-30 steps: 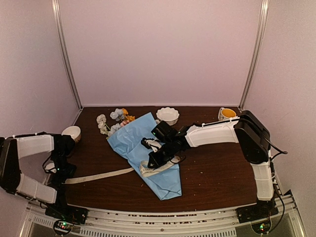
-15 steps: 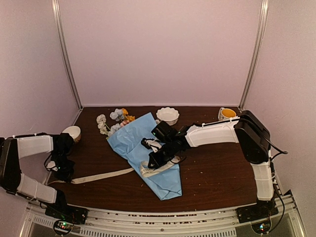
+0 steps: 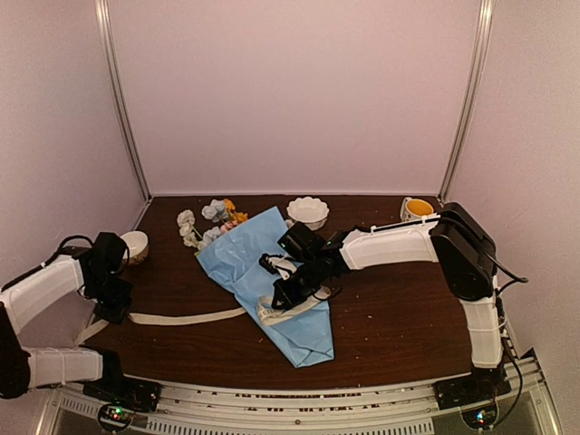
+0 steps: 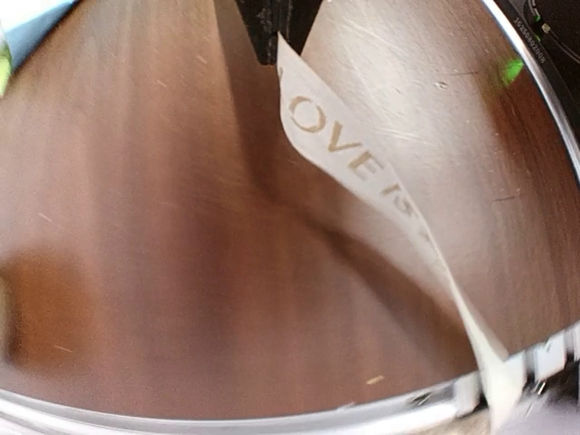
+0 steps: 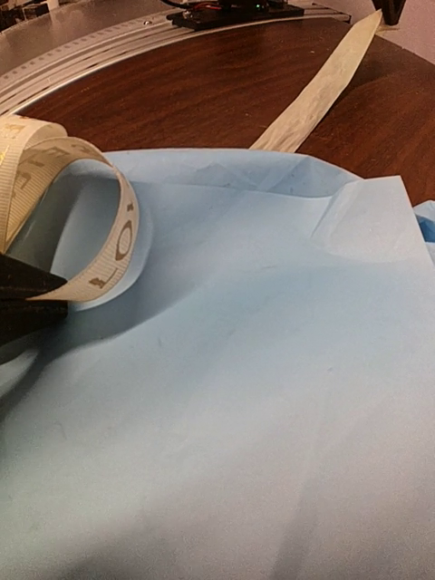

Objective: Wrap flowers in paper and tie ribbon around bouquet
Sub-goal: Pick up the left side of the ribbon at the corner of the board, then cross the ribbon over the folded bouquet.

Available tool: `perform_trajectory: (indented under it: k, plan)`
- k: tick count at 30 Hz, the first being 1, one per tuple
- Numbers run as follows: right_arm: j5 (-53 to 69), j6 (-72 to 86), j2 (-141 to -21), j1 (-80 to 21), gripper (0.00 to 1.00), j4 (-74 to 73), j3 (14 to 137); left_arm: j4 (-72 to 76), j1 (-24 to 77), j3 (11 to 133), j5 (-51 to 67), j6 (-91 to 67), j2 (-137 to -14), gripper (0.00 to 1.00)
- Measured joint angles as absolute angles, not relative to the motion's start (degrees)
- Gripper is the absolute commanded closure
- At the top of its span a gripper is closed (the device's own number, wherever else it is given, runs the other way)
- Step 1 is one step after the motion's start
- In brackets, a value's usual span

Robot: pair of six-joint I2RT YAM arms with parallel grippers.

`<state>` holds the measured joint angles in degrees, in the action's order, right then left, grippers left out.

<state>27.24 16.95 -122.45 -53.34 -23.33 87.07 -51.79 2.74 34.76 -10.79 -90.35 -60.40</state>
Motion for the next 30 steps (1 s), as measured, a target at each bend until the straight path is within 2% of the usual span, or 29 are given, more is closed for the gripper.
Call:
perform_trajectory:
  k: [7,14,17,22,30]
  plan:
    - [28.8,18.3,-122.5,-53.1,1.00,-23.2,87.1,-47.2,16.1,42.8,-16.4,-83.6,-59.6,1.00]
    - [33.2,22.2,-122.5,-50.8,1.00,-20.8,87.3,-24.7,32.4,44.4,-21.9,-61.9,-59.2,1.00]
    - [35.0,24.7,-122.5,-49.1,1.00,-19.7,89.1,-15.6,38.9,46.9,-20.3,-50.2,-62.6,1.00]
    - [37.0,28.9,-122.6,-47.1,1.00,-15.7,93.4,-8.4,46.5,57.0,-14.9,-35.8,-74.5,1.00]
    - [39.1,37.6,-123.4,-44.7,0.91,-7.6,92.6,-1.4,49.6,59.1,-7.2,-24.2,-81.8,1.00]
